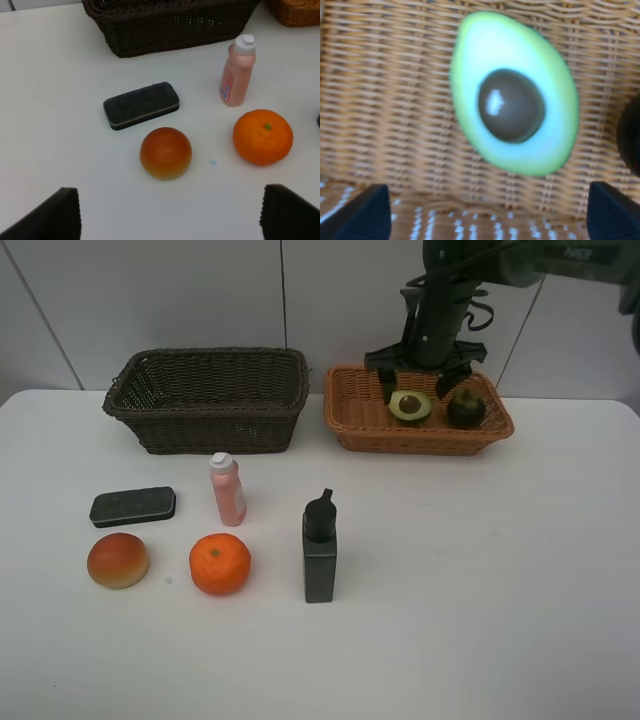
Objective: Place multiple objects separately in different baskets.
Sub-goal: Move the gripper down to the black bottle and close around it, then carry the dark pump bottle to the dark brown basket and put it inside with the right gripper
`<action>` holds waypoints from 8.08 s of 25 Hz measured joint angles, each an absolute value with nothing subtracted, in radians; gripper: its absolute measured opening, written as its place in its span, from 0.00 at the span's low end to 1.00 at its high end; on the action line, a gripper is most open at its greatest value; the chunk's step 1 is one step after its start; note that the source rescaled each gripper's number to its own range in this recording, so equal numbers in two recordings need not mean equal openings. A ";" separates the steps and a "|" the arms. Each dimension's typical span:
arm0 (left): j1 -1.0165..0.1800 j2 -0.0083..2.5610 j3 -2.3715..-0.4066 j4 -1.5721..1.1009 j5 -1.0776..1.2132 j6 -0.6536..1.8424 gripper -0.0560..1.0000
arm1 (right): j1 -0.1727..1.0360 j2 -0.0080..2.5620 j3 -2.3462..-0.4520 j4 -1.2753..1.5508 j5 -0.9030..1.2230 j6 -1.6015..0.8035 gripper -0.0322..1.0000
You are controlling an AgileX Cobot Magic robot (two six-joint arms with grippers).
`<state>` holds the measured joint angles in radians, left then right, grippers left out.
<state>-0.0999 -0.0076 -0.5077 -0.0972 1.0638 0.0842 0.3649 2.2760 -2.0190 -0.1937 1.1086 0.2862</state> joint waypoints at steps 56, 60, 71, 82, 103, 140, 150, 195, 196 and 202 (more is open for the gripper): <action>-0.100 -0.008 -0.508 -0.097 1.064 0.084 0.85 | 0.788 1.739 -1.481 0.000 1.221 0.672 0.98; -0.100 -0.008 -0.508 -0.097 1.064 0.084 0.85 | 0.822 1.739 -1.481 0.021 1.221 0.672 0.98; -0.100 -0.008 -0.508 -0.097 1.064 0.084 0.85 | 0.853 1.816 -1.481 0.051 1.221 0.680 0.98; -0.100 -0.008 -0.508 -0.097 1.064 0.084 0.85 | 0.853 1.908 -1.481 0.055 1.208 0.673 0.98; -0.100 -0.008 -0.508 -0.097 1.064 0.084 0.85 | 0.853 2.042 -1.481 0.046 1.149 0.673 0.98; -0.100 -0.008 -0.508 -0.096 1.064 0.084 0.85 | 0.853 2.072 -1.481 0.032 1.146 0.684 0.40; -0.100 -0.008 -0.508 -0.096 1.064 0.084 0.85 | 0.853 2.072 -1.481 0.032 1.144 0.684 0.40; -0.100 -0.008 -0.508 -0.096 1.064 0.084 0.85 | 0.853 1.745 -1.481 -0.218 0.854 0.668 0.40; -0.100 -0.008 -0.508 -0.096 1.064 0.084 0.85 | 0.853 1.745 -1.481 -0.238 0.815 0.668 0.40; -0.100 -0.008 -0.508 -0.096 1.064 0.084 0.85 | 0.843 1.748 -1.481 -0.333 0.611 0.668 0.40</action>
